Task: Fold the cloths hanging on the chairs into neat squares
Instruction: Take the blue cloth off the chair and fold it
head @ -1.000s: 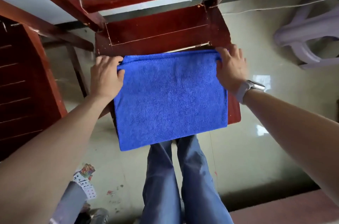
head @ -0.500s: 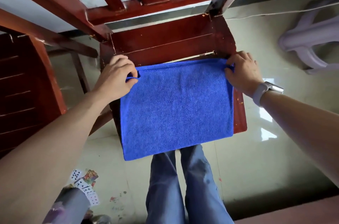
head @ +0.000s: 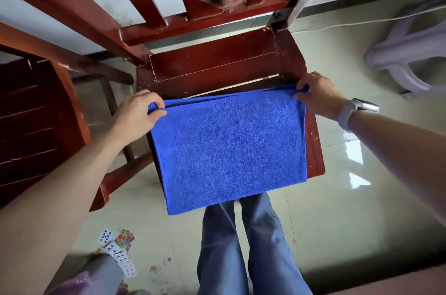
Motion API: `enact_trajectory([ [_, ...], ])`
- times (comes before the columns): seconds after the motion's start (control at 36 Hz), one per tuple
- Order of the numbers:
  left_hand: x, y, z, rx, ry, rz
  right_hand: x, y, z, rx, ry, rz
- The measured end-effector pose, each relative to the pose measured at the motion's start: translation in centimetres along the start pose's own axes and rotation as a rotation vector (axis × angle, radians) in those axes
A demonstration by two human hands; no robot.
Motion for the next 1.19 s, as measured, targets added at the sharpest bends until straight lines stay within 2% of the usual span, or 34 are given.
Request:
enact_trajectory([
  [0.28, -0.7, -1.0, -0.5, -0.141, -0.084, 0.046, -1.1, -1.1, 0.4, -0.136, -0.106, -0.034],
  [0.64, -3.6, -3.9, 2.6, -0.044, 0.024, 0.040, -3.4, -5.1, 0.4, -0.142, -0.075, 0.055],
  [0.81, -5.1, -6.6, 4.6, -0.027, 0.016, 0.038, -5.0, -8.9, 0.6, -0.119, -0.050, 0.041],
  [1.0, -7.2, -9.8, 6.6, -0.003, -0.036, 0.023, -7.0, -13.4, 0.4, -0.054, -0.029, 0.108],
  [1.19, -9.0, -11.9, 7.5, 0.039, 0.034, 0.030, -9.4, -16.3, 0.0, -0.165, -0.123, 0.158],
])
Point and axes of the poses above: each hand's wrist, its own y-axis towards the middle knuckle, its own x-axis out of the palm, z = x × y, the point moved 4 cm from there along y, towards the middle knuckle, and after that the axes turned 6 degrees about z, right-handed, at the moved point
